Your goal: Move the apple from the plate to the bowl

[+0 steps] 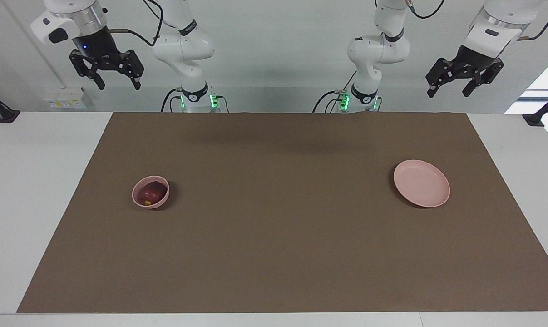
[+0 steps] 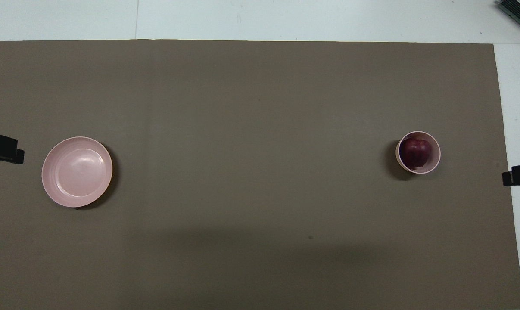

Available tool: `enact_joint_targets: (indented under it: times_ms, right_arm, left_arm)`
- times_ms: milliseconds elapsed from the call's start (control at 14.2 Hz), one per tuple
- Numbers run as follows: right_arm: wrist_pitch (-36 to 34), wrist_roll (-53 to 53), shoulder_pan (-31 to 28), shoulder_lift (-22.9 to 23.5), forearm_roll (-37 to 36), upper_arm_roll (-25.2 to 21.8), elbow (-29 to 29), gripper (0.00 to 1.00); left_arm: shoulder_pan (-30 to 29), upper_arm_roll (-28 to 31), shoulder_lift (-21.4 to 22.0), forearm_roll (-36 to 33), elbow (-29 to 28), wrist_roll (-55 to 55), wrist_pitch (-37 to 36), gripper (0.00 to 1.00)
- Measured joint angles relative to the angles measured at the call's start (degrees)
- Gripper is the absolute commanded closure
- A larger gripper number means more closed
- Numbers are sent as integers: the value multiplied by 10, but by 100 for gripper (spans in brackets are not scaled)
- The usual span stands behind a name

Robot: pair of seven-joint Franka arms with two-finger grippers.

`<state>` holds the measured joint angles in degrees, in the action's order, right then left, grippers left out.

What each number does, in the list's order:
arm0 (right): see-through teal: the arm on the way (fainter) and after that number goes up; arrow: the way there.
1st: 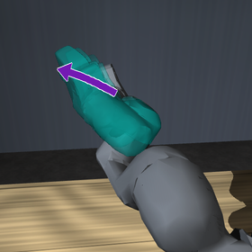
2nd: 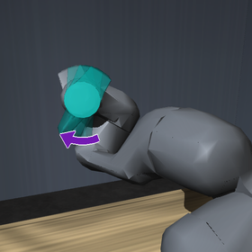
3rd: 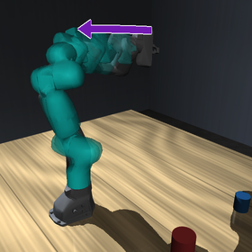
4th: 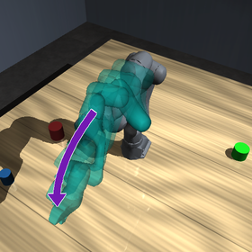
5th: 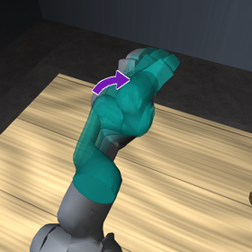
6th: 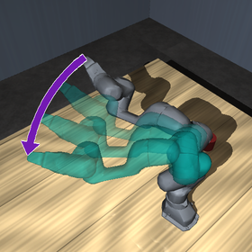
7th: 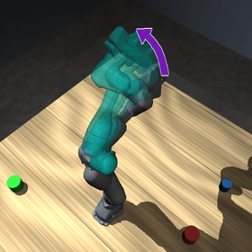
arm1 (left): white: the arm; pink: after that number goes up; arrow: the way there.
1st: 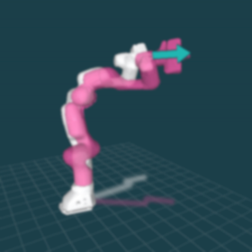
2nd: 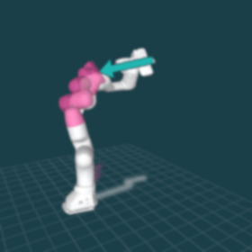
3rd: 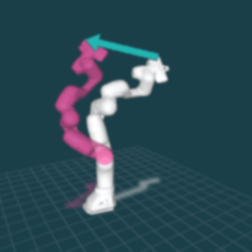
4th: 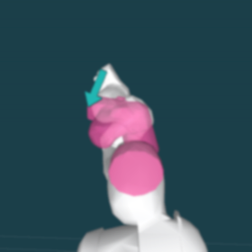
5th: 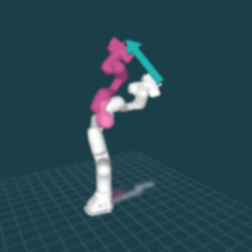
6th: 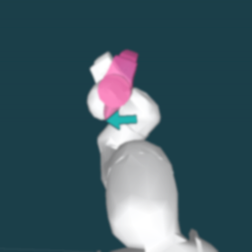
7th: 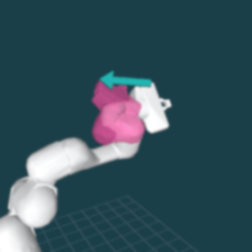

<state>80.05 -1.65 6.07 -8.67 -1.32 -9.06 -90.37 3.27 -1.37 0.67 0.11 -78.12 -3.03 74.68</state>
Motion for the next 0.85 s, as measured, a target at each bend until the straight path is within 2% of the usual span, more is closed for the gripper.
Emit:
enact_joint_targets:
  times_ms: [848]
  right_arm:
    - [0, 0, 0, 0, 0, 0, 0, 0]
  left_arm:
    - [-8, 4, 0, 0, 0, 68, 1, 0]
